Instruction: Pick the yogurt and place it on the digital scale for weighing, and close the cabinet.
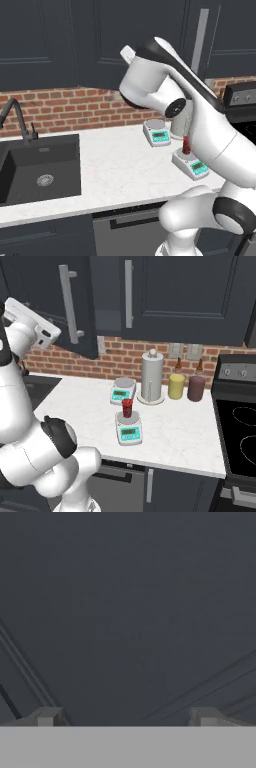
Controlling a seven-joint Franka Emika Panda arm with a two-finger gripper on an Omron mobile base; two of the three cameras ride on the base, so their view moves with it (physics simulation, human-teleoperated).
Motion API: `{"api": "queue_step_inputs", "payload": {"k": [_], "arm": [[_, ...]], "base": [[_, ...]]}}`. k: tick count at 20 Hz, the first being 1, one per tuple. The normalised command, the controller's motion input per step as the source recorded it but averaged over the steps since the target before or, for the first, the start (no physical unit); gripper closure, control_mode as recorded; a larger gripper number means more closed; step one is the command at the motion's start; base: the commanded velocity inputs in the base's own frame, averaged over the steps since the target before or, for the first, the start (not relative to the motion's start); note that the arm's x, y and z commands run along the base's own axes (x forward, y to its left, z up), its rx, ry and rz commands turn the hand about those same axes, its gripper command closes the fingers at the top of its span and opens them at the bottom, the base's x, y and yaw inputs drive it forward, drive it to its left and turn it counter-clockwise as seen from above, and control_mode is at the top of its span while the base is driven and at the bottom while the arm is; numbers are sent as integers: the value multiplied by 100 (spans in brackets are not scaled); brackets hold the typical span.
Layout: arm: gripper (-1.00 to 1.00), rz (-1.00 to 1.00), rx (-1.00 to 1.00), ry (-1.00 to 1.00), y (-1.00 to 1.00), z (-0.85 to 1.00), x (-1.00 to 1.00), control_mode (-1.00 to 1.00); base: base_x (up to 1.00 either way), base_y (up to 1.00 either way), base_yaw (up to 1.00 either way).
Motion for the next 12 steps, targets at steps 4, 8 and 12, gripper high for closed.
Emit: {"api": "queue_step_inputs", "payload": {"k": [4,8,12], "arm": [[-100,-33,-10,-3,6,-7,100,-100],[-100,-27,-2,-1,0,0,100,-100],[-100,-16,0,-7,-19,0,66,-100]], "base": [[0,0,0],[0,0,0],[0,0,0]]}}
